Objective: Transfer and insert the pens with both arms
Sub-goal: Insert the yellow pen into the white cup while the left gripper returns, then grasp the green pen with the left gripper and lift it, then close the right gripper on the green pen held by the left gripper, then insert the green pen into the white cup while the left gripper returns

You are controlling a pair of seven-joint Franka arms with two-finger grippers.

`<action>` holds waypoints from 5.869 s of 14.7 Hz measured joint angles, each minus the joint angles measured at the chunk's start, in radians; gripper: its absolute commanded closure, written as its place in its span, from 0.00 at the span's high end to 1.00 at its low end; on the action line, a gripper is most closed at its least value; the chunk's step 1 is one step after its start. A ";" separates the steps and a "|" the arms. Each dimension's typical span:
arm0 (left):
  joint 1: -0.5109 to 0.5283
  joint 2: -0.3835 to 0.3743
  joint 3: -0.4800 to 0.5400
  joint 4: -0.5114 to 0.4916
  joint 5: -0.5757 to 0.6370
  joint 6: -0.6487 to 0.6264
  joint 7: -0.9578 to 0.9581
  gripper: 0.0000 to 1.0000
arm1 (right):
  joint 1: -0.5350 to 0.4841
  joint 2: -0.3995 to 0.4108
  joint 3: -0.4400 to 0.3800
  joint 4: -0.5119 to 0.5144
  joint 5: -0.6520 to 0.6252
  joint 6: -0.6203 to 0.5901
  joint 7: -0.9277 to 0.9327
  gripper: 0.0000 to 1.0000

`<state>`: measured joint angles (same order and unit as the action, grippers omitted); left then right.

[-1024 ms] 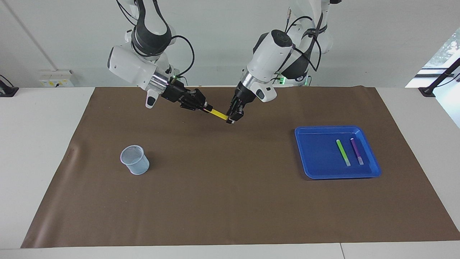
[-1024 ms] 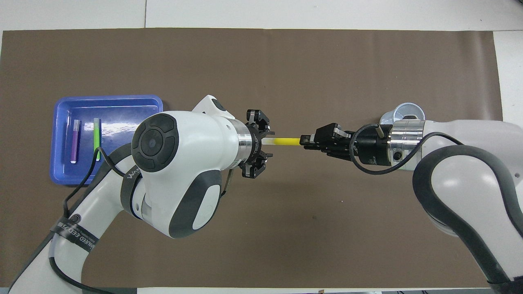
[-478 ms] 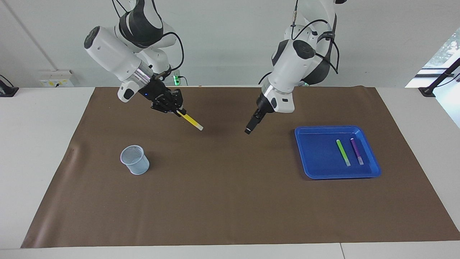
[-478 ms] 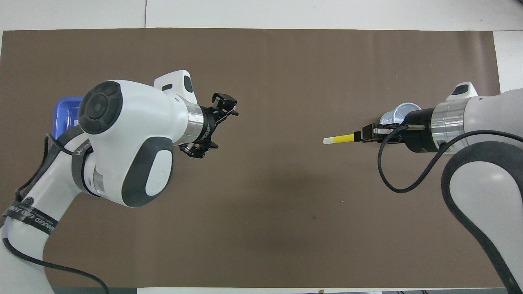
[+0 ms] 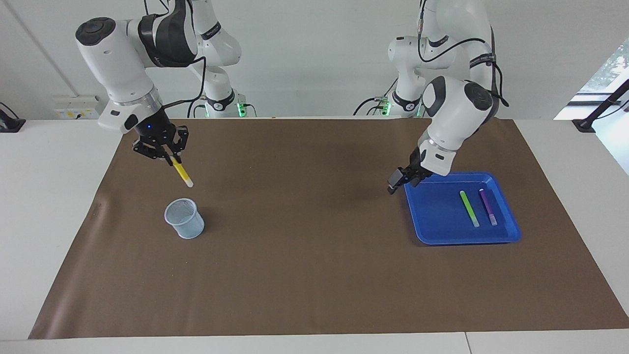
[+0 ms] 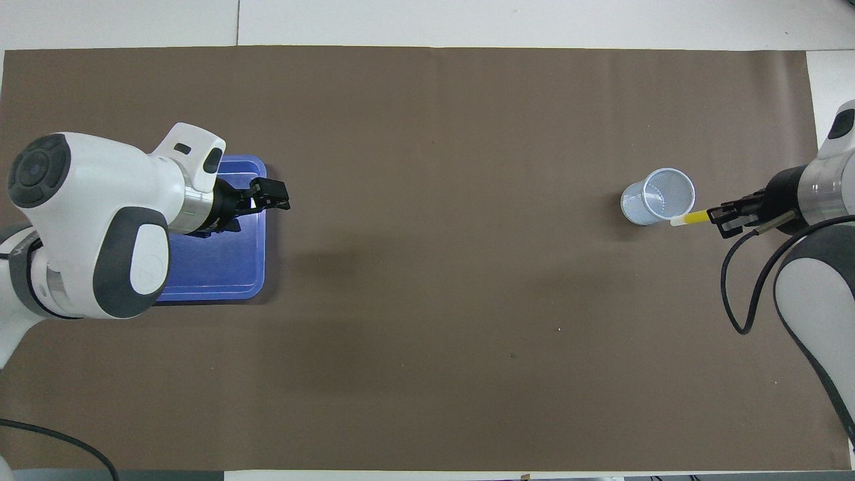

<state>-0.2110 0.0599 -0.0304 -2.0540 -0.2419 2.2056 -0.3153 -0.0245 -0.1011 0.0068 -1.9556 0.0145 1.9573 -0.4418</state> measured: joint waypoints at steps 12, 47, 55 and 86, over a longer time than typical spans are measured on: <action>0.278 0.103 0.000 -0.003 0.308 0.069 0.390 1.00 | -0.021 0.109 0.001 -0.078 -0.020 0.174 -0.026 0.16; -0.008 0.021 -0.056 0.111 -0.013 -0.110 -0.777 0.00 | 0.130 0.108 0.075 -0.070 1.046 0.175 0.406 0.97; -0.206 0.031 -0.057 0.110 -0.142 0.148 -1.294 0.00 | 0.321 0.113 0.079 -0.135 1.219 0.428 0.408 0.97; -0.316 0.041 -0.050 0.118 -0.145 0.234 -1.477 0.00 | 0.374 0.114 0.069 -0.152 1.267 0.509 0.453 0.00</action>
<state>-0.5268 0.1012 -0.0808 -1.9362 -0.3869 2.4396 -1.7922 0.3495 0.0131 0.0757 -2.1071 1.2814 2.4665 0.0108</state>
